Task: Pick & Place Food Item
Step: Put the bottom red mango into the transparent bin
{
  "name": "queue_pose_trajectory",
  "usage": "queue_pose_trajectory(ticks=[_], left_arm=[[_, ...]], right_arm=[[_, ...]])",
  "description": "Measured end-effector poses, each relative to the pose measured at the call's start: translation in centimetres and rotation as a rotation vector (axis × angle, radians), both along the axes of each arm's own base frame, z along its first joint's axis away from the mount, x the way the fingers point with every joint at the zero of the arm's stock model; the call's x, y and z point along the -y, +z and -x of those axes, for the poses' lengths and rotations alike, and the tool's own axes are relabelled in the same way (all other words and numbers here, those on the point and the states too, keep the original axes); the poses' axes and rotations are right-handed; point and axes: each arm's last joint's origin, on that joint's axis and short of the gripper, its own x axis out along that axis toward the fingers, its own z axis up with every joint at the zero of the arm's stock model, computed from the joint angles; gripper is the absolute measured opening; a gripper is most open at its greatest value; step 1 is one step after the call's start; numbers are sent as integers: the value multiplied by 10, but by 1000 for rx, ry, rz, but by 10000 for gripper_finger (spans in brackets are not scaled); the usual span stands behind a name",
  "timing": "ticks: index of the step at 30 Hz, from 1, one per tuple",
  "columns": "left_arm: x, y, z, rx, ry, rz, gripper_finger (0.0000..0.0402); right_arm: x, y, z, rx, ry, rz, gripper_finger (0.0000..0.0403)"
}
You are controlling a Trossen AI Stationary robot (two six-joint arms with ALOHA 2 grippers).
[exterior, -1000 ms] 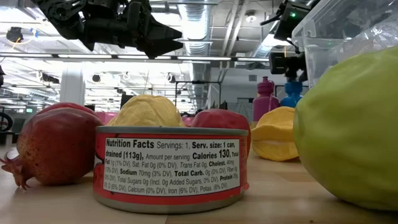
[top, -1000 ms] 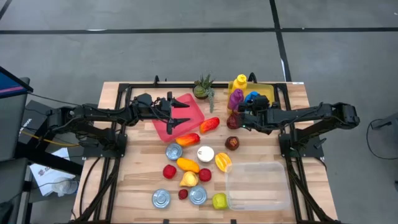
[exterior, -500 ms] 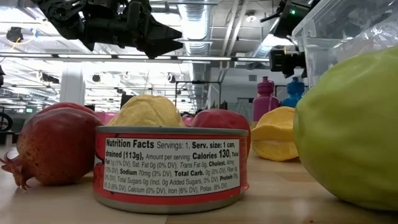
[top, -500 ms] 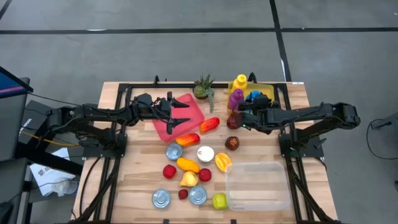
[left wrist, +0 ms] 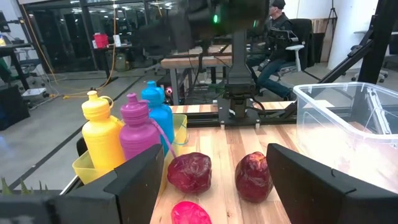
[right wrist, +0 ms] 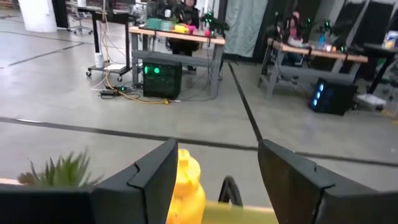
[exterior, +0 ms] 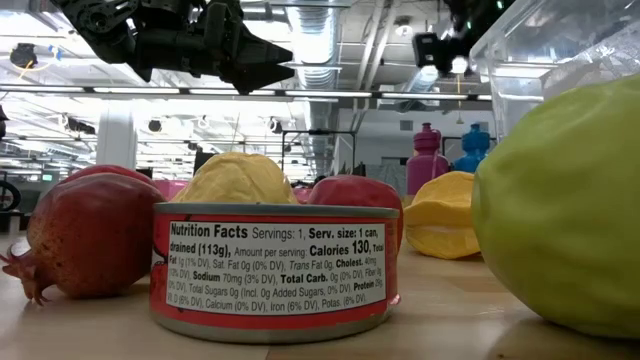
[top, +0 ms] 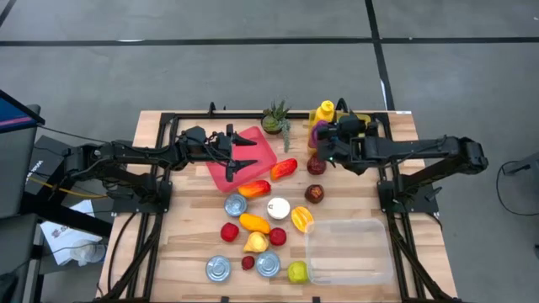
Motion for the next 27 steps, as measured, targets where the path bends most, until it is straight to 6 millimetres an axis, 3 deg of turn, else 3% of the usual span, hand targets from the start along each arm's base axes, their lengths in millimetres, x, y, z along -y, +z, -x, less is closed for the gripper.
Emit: queue_pose_trajectory(ticks=[4,13,27], left_arm=[[0,0,0,0,0,0,278],[0,0,0,0,0,0,278],[0,0,0,0,0,4,278]], right_arm=[[-6,20,-5,-60,57,-9,212],[-19,32,-24,-170,355,-75,212],[-26,55,-52,4,1179,69,212]])
